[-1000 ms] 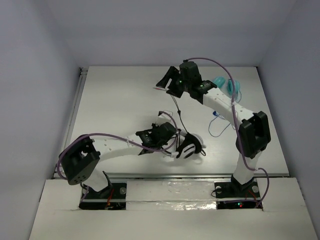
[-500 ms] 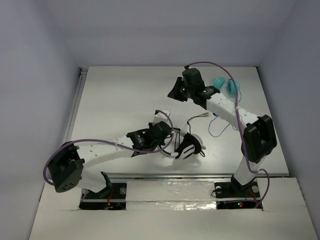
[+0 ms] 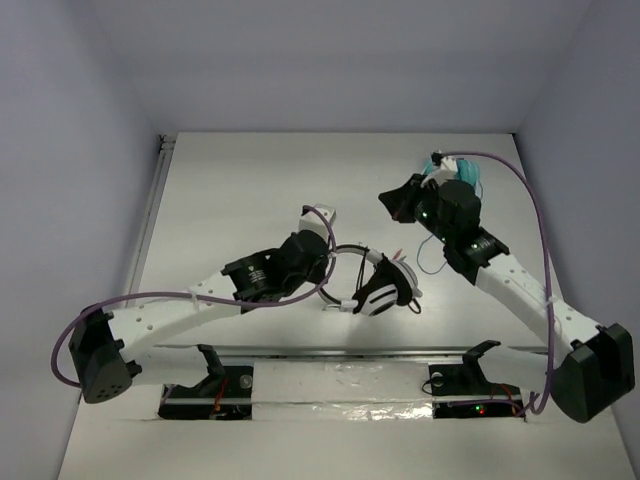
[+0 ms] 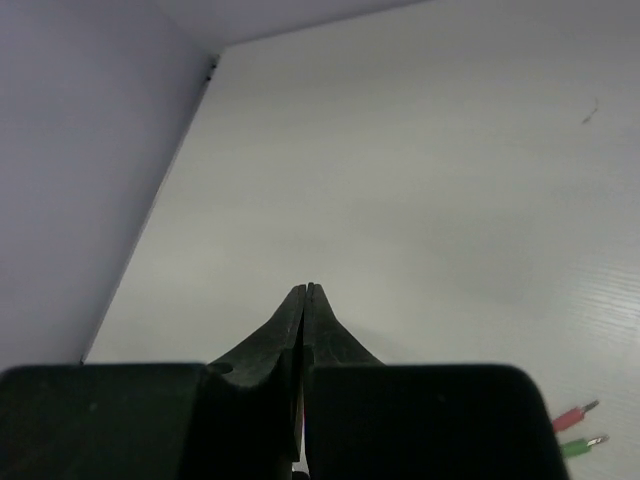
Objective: Wrap the headphones
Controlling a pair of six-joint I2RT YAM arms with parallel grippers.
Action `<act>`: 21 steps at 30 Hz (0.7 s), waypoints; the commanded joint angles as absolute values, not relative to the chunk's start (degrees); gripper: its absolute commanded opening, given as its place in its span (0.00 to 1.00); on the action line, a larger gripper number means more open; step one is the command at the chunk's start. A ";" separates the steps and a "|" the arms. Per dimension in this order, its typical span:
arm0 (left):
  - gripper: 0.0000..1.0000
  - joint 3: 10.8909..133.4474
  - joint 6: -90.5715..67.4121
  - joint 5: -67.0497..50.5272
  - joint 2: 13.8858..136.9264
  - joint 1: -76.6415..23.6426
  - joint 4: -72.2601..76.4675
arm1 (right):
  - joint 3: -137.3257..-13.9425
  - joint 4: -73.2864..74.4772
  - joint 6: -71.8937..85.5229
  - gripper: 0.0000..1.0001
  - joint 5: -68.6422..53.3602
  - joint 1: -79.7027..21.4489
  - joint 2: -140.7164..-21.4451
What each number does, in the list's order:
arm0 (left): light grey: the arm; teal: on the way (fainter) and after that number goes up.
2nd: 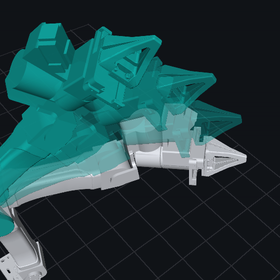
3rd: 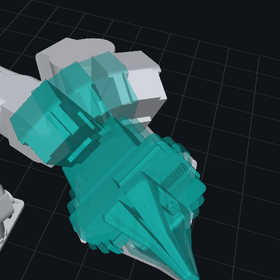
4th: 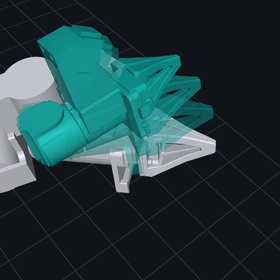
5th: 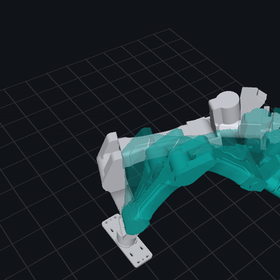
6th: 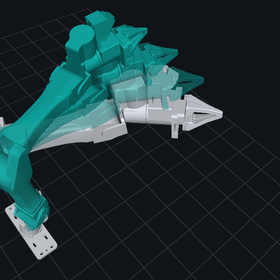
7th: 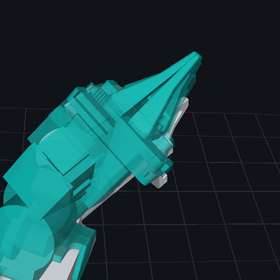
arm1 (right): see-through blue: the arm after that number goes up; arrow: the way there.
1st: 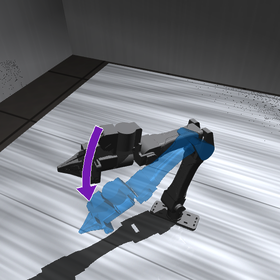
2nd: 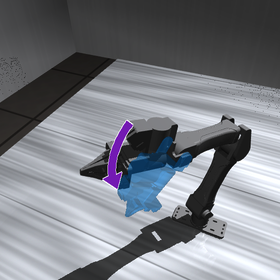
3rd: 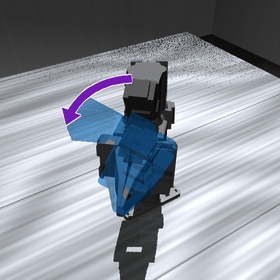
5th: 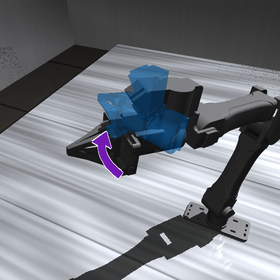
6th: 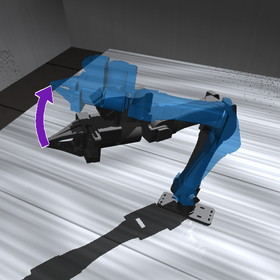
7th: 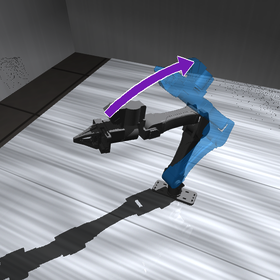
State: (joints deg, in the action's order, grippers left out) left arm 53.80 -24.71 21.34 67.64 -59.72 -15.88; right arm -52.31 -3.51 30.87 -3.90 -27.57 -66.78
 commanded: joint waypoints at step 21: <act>0.00 75.23 -21.71 9.06 59.41 -44.83 -19.43 | -22.07 -49.73 46.05 0.65 -21.60 -15.73 -50.80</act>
State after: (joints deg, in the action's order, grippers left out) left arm 69.80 -20.40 12.23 60.88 -46.65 -24.67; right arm -24.05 -42.57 44.56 -17.67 -15.81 -50.98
